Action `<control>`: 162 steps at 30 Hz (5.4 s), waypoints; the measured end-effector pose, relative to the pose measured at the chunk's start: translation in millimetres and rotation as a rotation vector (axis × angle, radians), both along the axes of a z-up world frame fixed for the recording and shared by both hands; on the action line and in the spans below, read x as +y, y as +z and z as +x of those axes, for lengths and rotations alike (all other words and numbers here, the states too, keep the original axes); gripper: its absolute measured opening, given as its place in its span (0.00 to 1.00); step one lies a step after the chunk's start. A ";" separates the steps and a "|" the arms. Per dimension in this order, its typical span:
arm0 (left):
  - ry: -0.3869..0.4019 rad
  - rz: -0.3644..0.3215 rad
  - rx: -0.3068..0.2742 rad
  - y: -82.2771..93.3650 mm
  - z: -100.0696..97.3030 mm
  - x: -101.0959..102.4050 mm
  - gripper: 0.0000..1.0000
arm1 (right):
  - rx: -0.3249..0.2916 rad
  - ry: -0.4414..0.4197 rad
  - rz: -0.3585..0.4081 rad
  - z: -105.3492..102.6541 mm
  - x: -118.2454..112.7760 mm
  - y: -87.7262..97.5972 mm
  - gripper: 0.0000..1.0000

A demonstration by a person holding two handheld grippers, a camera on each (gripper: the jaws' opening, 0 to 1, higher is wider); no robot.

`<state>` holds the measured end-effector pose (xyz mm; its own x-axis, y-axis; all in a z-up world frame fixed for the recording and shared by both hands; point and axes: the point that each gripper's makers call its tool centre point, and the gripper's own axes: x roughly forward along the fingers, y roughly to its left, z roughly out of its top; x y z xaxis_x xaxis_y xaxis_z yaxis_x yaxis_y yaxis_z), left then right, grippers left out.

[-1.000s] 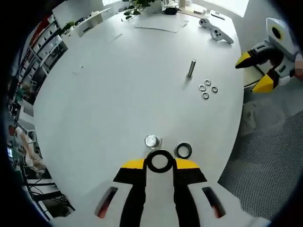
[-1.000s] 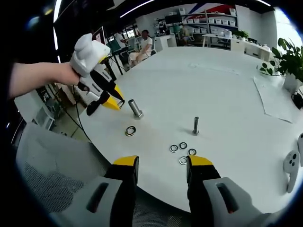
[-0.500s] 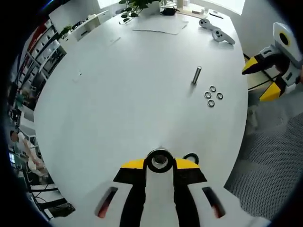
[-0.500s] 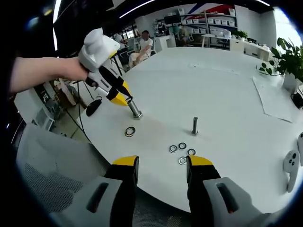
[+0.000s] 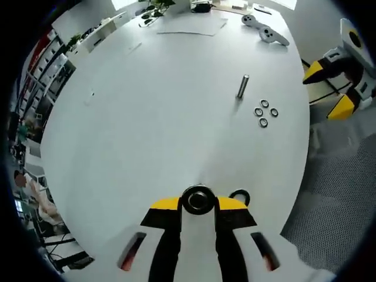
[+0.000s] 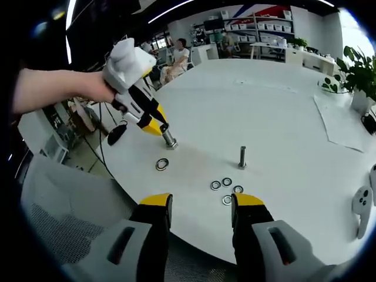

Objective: Place the washer onto the threaded stud by aligning its center hole with the stud, sliding it down to the base, and recovering from edge contact or off-axis alignment until the washer reaches the visible bottom stop.

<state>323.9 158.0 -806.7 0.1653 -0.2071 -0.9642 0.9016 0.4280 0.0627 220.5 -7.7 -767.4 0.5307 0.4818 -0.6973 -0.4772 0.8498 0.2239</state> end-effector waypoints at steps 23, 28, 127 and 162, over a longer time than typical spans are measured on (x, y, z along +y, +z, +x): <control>-0.008 0.045 0.025 -42.1 -0.5 -1.5 0.19 | -0.005 0.005 0.002 0.3 2.1 1.7 0.43; 0.007 0.045 0.034 -45.1 -0.1 -0.7 0.19 | -0.005 0.008 0.004 -0.1 2.5 1.8 0.43; 0.242 -0.077 0.033 -58.9 -63.2 -9.0 0.25 | -0.007 0.052 -0.032 -5.3 7.4 -2.4 0.42; 0.261 -0.114 0.008 -60.0 -74.6 48.5 0.21 | 0.001 0.099 -0.087 -12.2 7.8 -11.6 0.42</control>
